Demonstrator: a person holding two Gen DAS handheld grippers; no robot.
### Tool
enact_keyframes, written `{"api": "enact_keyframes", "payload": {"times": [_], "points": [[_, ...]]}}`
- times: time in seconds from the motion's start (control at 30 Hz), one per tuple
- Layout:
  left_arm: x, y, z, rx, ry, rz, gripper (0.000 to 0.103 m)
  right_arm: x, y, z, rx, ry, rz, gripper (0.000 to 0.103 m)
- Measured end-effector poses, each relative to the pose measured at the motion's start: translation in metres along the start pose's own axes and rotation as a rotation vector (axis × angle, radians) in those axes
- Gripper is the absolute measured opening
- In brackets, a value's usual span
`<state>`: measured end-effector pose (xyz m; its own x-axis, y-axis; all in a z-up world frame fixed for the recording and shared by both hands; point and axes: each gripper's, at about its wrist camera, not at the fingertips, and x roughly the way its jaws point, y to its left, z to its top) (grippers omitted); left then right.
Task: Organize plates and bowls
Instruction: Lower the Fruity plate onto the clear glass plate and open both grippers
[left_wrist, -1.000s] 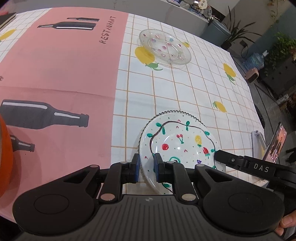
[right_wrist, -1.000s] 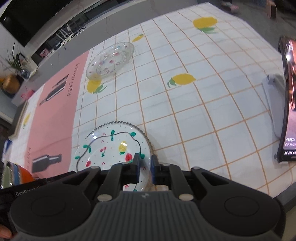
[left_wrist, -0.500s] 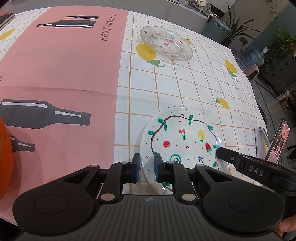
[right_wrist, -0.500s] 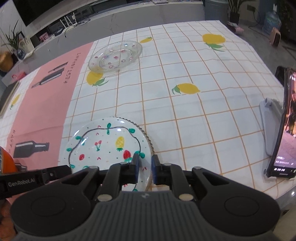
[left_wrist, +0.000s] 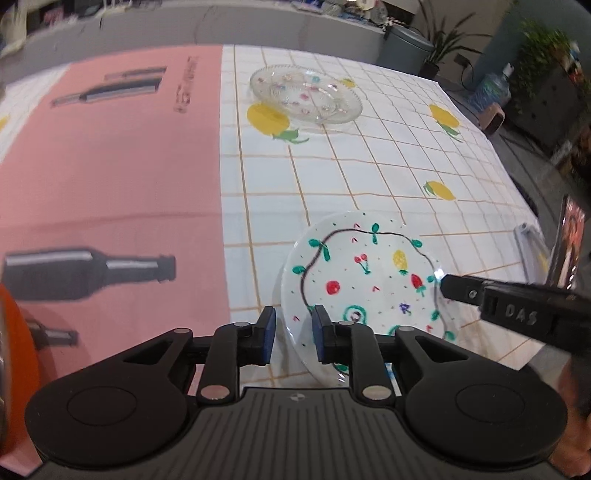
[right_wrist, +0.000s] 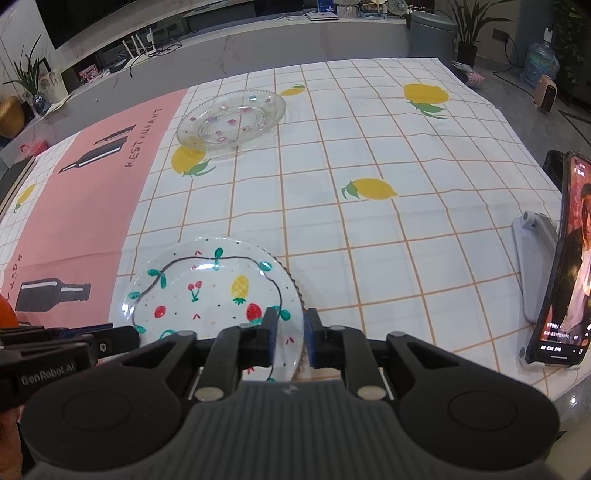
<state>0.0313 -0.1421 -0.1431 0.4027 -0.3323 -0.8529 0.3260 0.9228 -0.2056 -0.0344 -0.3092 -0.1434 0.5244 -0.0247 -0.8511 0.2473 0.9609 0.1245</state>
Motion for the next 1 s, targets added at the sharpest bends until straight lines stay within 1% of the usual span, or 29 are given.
{"api": "enact_keyframes", "payload": {"times": [0.07, 0.1, 0.2, 0.23, 0.3, 0.37, 0.47, 0.5, 0.53, 0.6, 0.63, 0.67, 0.8, 1.0], "points": [[-0.004, 0.000, 0.000, 0.014, -0.019, 0.024, 0.027, -0.002, -0.003, 0.000, 0.014, -0.006, 0.005, 0.032], [-0.006, 0.003, 0.000, 0.005, -0.026, 0.021, 0.029, -0.002, -0.004, 0.000, 0.021, -0.004, 0.006, 0.034], [-0.006, 0.014, 0.002, -0.043, -0.025, 0.001, 0.031, 0.000, -0.011, -0.001, 0.054, 0.014, 0.015, 0.036], [-0.005, 0.019, 0.002, -0.069, -0.016, -0.005, 0.034, 0.001, -0.014, -0.001, 0.068, 0.024, 0.021, 0.038], [-0.001, 0.027, 0.001, -0.115, 0.000, -0.046, 0.037, 0.005, -0.018, -0.003, 0.100, 0.045, 0.038, 0.040], [0.001, 0.031, -0.001, -0.149, 0.015, -0.078, 0.037, 0.008, -0.020, -0.006, 0.125, 0.062, 0.056, 0.041], [0.005, 0.031, -0.002, -0.165, 0.024, -0.107, 0.037, 0.012, -0.022, -0.010, 0.158, 0.084, 0.086, 0.040], [0.006, 0.030, -0.003, -0.167, 0.025, -0.116, 0.035, 0.013, -0.022, -0.011, 0.167, 0.090, 0.093, 0.040], [0.006, 0.029, -0.003, -0.172, 0.023, -0.126, 0.030, 0.013, -0.022, -0.011, 0.173, 0.085, 0.098, 0.040], [0.007, 0.028, -0.003, -0.178, 0.023, -0.143, 0.024, 0.014, -0.022, -0.012, 0.178, 0.086, 0.101, 0.038], [0.008, 0.028, -0.002, -0.180, 0.023, -0.149, 0.019, 0.015, -0.022, -0.012, 0.182, 0.088, 0.109, 0.033], [0.008, 0.026, -0.002, -0.178, 0.022, -0.150, 0.019, 0.015, -0.022, -0.012, 0.192, 0.091, 0.122, 0.028], [0.007, 0.024, 0.000, -0.174, 0.016, -0.125, 0.018, 0.017, -0.018, -0.008, 0.197, 0.099, 0.116, 0.028], [0.004, 0.038, 0.007, -0.197, 0.006, -0.068, 0.018, 0.024, -0.006, -0.003, 0.196, 0.119, 0.155, 0.025]]}}
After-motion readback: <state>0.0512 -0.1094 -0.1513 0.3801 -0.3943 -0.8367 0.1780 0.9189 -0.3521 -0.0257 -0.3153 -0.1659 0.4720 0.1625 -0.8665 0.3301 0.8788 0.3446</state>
